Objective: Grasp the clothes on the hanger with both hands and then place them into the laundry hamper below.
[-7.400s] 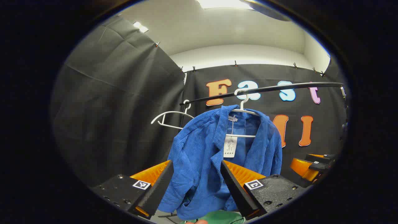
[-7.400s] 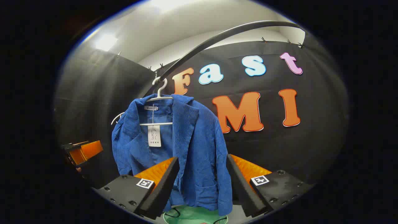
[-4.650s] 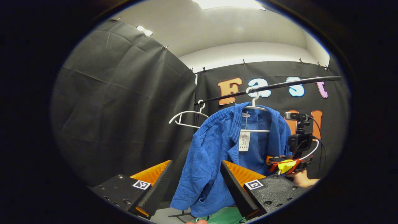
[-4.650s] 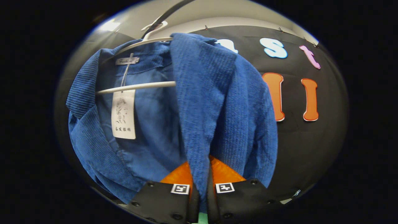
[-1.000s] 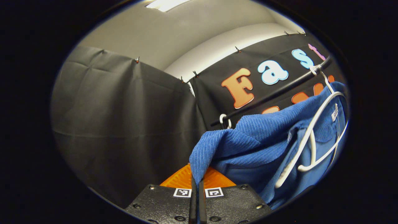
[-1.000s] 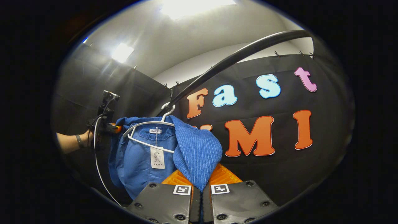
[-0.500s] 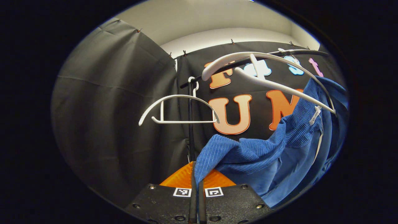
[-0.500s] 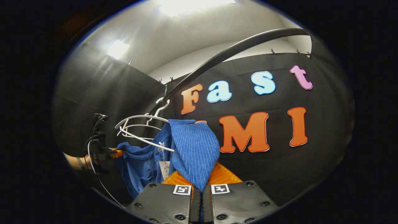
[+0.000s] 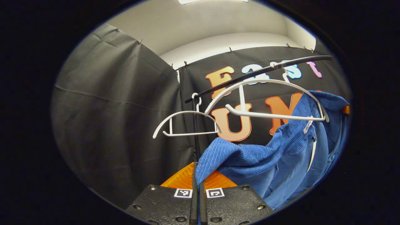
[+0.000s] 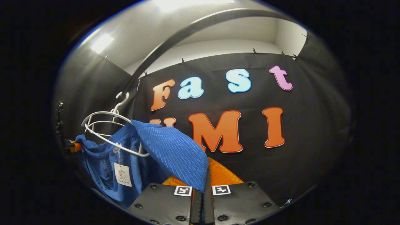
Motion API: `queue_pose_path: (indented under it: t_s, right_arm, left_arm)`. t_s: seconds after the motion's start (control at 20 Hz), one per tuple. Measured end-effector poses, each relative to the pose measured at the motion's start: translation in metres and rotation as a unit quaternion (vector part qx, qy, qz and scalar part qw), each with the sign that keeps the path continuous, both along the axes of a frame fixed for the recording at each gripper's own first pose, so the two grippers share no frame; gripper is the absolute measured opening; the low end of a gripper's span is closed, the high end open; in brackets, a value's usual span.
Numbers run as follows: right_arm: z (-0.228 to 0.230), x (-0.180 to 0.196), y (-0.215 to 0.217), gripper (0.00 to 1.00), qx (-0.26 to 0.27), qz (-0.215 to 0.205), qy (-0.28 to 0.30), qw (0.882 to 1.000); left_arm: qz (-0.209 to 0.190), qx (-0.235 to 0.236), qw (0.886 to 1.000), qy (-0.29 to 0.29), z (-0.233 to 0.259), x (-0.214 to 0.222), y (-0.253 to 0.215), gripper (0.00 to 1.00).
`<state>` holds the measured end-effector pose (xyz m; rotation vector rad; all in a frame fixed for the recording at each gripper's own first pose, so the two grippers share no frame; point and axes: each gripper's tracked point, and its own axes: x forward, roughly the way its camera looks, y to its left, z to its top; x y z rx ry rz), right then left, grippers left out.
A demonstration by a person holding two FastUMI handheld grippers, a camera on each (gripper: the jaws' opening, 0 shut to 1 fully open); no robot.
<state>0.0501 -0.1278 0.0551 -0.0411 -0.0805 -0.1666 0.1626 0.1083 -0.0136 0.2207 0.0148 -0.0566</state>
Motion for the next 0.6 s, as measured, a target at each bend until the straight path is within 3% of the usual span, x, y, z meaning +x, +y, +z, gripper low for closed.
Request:
queue_pose_path:
  t_s: [0.05, 0.2, 0.35, 0.6]
  right_arm:
    - [-0.008, 0.0, -0.003, 0.1, 0.009, -0.002, 0.006, 1.0]
    - [-0.035, 0.007, -0.01, 0.1, 0.004, -0.013, 0.028, 1.0]
    - [-0.069, 0.015, -0.024, 0.1, -0.034, -0.048, 0.063, 0.996]
    - [-0.116, 0.0, -0.042, 0.1, -0.016, -0.064, 0.104, 0.992]
  left_arm:
    - [-0.002, -0.001, 1.0, -0.001, -0.001, -0.004, 0.001, 0.03]
    - [-0.013, -0.006, 1.0, 0.023, -0.025, -0.004, -0.01, 0.03]
    - [-0.013, -0.002, 0.999, 0.047, -0.049, -0.004, -0.016, 0.03]
    - [-0.02, -0.018, 0.997, 0.066, -0.074, -0.015, -0.032, 0.03]
